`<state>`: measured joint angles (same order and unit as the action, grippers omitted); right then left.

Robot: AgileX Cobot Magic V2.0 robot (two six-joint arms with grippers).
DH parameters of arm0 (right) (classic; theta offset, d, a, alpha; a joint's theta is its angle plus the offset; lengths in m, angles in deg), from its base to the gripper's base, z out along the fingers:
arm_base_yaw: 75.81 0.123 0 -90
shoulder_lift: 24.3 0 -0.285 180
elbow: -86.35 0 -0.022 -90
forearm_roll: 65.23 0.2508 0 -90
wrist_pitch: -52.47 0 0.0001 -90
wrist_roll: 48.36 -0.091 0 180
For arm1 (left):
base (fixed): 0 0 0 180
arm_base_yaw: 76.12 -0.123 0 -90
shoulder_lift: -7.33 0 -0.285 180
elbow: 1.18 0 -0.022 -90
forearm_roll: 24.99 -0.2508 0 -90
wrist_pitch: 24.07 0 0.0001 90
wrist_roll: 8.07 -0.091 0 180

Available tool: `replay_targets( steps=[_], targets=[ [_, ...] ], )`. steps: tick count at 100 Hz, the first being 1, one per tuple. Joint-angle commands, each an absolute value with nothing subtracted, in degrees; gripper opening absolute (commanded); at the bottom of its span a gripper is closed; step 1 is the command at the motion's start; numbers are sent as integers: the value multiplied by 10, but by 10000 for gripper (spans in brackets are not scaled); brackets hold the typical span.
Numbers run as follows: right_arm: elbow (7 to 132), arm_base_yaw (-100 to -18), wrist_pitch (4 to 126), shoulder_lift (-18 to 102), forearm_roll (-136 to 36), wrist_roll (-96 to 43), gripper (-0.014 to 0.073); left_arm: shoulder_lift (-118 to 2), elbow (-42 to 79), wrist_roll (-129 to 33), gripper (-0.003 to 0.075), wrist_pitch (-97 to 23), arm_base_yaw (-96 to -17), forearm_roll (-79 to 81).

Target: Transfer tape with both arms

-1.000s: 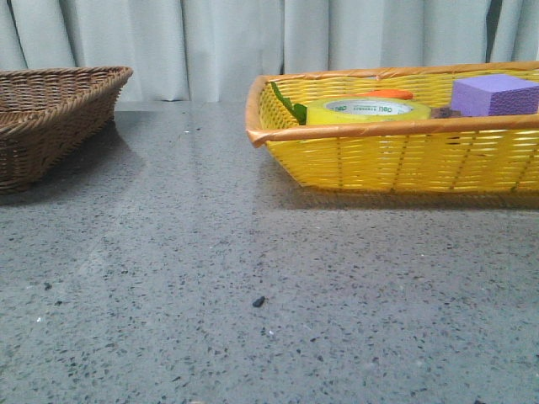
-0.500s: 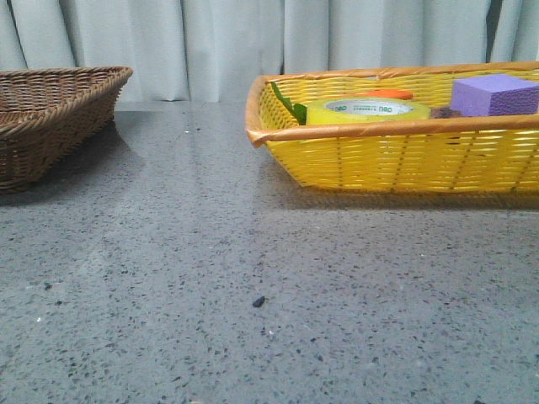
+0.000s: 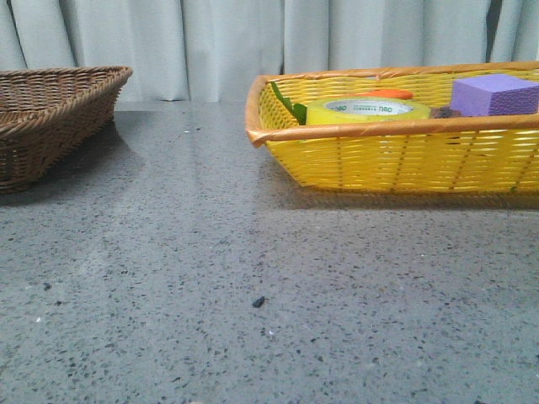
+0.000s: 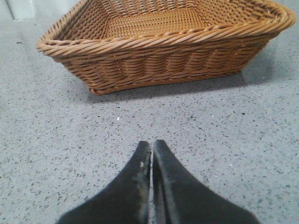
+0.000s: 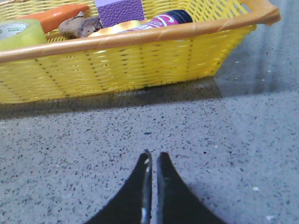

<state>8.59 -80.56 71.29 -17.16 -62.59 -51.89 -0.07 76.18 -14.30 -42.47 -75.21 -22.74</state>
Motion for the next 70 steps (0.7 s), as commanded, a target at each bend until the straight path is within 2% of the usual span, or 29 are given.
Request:
replay_targets(
  steps=[1,22,70],
  targets=[
    [74,-804,666,-183,-626,-514,-66,16,767,-138,-21,-369,-753,-231],
    [74,-804,608,-183,-626,-514,-66,16,767,-138,-20,-336,-753,-231],
    [74,-804,594,-183,-626,-514,-66,16,767,-138,-21,-291,-753,-231]
  ],
)
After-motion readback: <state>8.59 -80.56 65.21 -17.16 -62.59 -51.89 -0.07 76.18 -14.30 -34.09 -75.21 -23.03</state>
